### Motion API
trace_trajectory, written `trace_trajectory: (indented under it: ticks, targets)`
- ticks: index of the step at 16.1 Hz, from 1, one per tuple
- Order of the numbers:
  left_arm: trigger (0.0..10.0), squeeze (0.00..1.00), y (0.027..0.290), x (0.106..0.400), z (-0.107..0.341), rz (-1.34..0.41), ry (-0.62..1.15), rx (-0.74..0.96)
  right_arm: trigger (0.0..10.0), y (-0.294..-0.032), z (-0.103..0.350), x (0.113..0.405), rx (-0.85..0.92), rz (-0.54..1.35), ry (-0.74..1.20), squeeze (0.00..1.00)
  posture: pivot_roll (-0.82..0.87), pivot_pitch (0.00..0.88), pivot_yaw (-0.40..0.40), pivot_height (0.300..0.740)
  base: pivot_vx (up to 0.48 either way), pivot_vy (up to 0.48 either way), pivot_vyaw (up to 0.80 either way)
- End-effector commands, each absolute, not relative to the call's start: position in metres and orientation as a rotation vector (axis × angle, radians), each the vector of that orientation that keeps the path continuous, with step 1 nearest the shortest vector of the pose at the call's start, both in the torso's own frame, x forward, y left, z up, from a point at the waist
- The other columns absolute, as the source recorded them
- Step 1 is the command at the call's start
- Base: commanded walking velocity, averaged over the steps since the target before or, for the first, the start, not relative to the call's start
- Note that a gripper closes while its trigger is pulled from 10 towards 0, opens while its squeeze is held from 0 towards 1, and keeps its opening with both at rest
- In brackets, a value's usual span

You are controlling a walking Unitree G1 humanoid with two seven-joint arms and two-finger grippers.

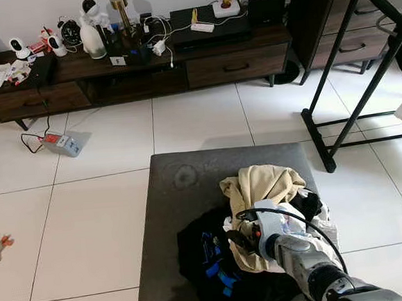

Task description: Hang hanger

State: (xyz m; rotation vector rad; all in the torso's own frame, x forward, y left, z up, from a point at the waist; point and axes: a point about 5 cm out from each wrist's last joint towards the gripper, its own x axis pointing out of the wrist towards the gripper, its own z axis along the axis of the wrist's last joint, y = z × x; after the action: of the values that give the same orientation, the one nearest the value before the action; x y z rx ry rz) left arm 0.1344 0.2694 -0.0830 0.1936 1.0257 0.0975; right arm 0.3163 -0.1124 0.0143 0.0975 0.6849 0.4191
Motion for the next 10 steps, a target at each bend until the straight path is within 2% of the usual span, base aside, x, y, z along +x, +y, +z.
trace_trajectory:
  ticks: [1,10]
  targets:
    - [10.0,0.00,0.2736,0.1164,-0.0879,0.102,1.086,0.197,0.0,-0.1143,0.0021,0.3053,0.110,0.407,0.744,0.00,0.26,0.320,0.056,0.740,0.000,0.000,0.00]
    - [10.0,0.00,0.2718,0.1163,-0.0885,0.098,1.086,0.193,0.0,-0.1204,0.0009,0.3049,0.128,0.368,0.741,0.00,0.26,0.324,0.049,0.740,0.000,0.000,0.00]
